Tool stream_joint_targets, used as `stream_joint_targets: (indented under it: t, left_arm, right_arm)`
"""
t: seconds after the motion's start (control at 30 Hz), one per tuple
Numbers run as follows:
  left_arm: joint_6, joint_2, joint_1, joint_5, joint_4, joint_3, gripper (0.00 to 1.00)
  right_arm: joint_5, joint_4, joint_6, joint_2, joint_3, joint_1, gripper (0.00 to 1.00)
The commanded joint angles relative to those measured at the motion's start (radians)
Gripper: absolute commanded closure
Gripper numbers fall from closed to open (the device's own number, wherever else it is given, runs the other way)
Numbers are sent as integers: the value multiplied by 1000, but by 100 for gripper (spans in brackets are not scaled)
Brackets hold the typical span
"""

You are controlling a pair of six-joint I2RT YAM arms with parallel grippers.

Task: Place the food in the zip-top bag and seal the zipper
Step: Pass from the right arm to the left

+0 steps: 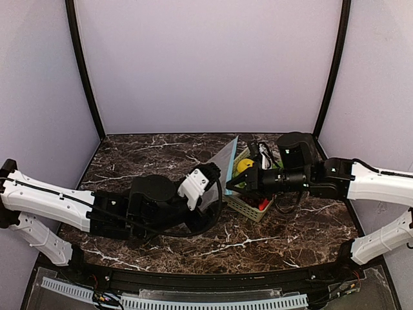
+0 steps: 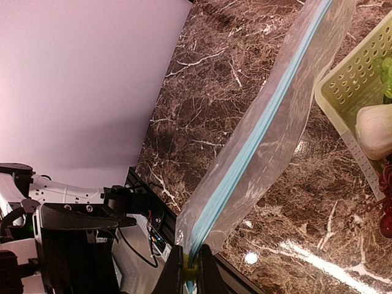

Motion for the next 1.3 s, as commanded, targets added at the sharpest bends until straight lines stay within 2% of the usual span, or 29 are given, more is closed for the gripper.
stream_joint_targets:
  t: [0.0,0.13,0.3,0.43,0.87,1.27]
  left_arm:
    - [63,31,-8,-47,53,47,35]
    - [90,67,-8,-80,58,73,43]
    - [129,119,-8,-108,55,118,59]
    - [144,140,-8,-117,60,127,65]
    - [161,171,-8,-162,34,139,63]
    - [196,217,-6,-176,39,177,76]
  right_arm:
    - [11,-22,24,5,45,8,97]
    - [1,-25,30,2,51,8,97]
    - [-1,-25,38,-18,45,8,97]
    - [8,-27,40,-30,42,8,97]
    - [-8,-20,49,-27,50,7,97]
    - [-5,-13,69,-44,36,8,96]
